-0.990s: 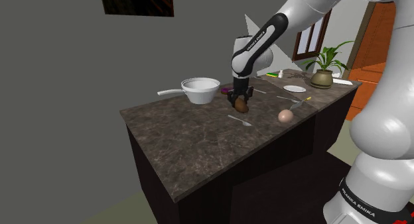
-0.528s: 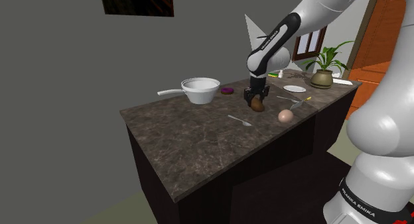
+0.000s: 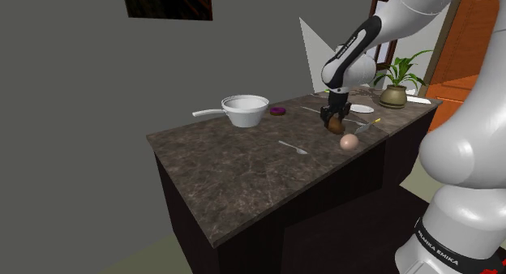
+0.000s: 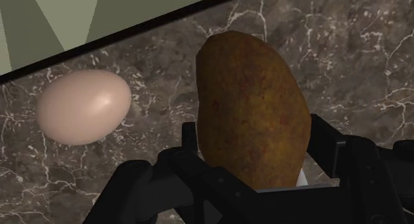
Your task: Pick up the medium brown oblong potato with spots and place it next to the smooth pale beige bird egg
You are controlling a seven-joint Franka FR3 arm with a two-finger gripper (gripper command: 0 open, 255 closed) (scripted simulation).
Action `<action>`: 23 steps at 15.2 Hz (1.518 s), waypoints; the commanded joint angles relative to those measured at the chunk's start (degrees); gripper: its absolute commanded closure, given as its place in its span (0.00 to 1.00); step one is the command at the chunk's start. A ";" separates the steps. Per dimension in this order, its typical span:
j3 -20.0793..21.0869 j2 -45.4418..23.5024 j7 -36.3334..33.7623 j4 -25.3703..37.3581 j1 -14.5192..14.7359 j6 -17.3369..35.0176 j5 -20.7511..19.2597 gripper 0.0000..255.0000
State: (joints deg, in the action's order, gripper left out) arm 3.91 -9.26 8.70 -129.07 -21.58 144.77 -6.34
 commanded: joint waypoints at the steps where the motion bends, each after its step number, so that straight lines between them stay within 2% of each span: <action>1: -0.94 0.05 3.48 -0.15 -1.83 0.30 0.79 1.00; 4: -2.29 -0.81 8.34 1.03 -4.45 0.21 1.96 1.00; 23: -3.29 -12.96 6.44 0.35 -3.85 13.01 -0.04 1.00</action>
State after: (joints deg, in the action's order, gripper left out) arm 0.69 -21.35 15.25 -129.00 -25.50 157.16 -6.28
